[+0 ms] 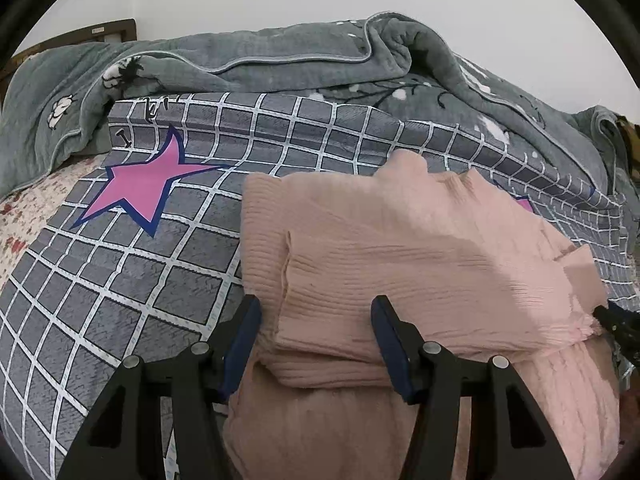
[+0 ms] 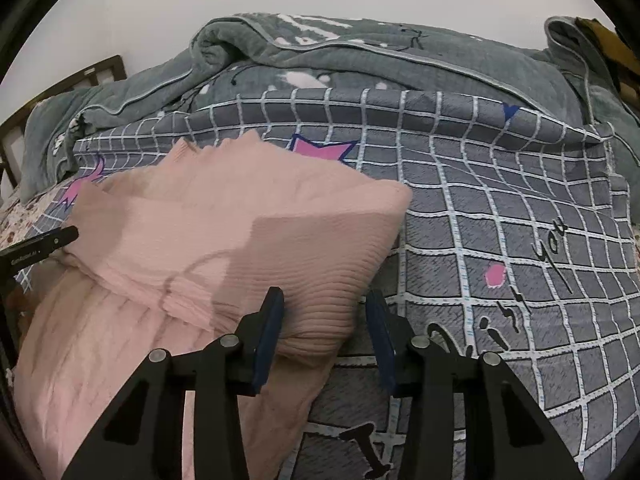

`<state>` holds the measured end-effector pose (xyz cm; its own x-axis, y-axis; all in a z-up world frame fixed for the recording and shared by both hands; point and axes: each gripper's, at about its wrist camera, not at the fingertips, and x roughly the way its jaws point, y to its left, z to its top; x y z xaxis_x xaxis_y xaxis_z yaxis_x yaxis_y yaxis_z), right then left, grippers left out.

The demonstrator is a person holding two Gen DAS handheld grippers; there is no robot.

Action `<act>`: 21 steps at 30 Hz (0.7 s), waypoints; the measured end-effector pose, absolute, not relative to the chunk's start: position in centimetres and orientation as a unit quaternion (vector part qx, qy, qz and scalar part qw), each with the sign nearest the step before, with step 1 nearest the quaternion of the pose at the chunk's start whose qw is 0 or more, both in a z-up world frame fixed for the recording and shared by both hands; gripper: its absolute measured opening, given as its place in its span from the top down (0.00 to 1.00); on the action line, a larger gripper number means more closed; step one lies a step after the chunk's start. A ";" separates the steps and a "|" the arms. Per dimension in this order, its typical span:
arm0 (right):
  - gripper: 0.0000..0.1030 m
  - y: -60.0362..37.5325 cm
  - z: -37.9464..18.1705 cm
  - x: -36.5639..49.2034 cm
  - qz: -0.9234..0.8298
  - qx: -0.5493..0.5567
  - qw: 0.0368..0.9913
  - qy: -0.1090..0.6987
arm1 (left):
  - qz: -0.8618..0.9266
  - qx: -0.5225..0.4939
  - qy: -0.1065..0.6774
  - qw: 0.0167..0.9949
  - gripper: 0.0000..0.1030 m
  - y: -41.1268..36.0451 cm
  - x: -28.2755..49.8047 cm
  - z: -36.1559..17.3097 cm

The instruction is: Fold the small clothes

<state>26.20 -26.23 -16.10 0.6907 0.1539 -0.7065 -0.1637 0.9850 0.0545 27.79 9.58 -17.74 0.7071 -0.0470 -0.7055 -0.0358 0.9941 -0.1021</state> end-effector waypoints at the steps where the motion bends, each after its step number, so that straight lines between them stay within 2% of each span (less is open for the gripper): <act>1: 0.61 -26.3 -16.1 26.1 0.089 -0.003 0.920 0.382 | -0.005 -0.055 0.382 0.922 0.47 9.7 27.7 -17.7; 11: 0.61 -26.4 -14.0 23.7 0.081 0.009 0.929 0.361 | -0.018 -0.062 0.373 0.926 0.51 10.4 25.3 -16.5; 18: 0.60 -25.6 -12.8 17.0 0.069 0.004 0.926 0.372 | -0.047 -0.030 0.360 0.931 0.51 9.1 22.3 -14.9; 21: 0.60 -25.6 -12.8 13.8 0.071 0.014 0.922 0.380 | -0.063 -0.059 0.349 0.933 0.41 9.7 19.9 -14.0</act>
<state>13.75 -25.60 -12.81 0.7008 0.1409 -0.6993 -0.1193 0.9896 0.0798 19.94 9.72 -13.98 0.7482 -0.1581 -0.6444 0.0759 0.9852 -0.1537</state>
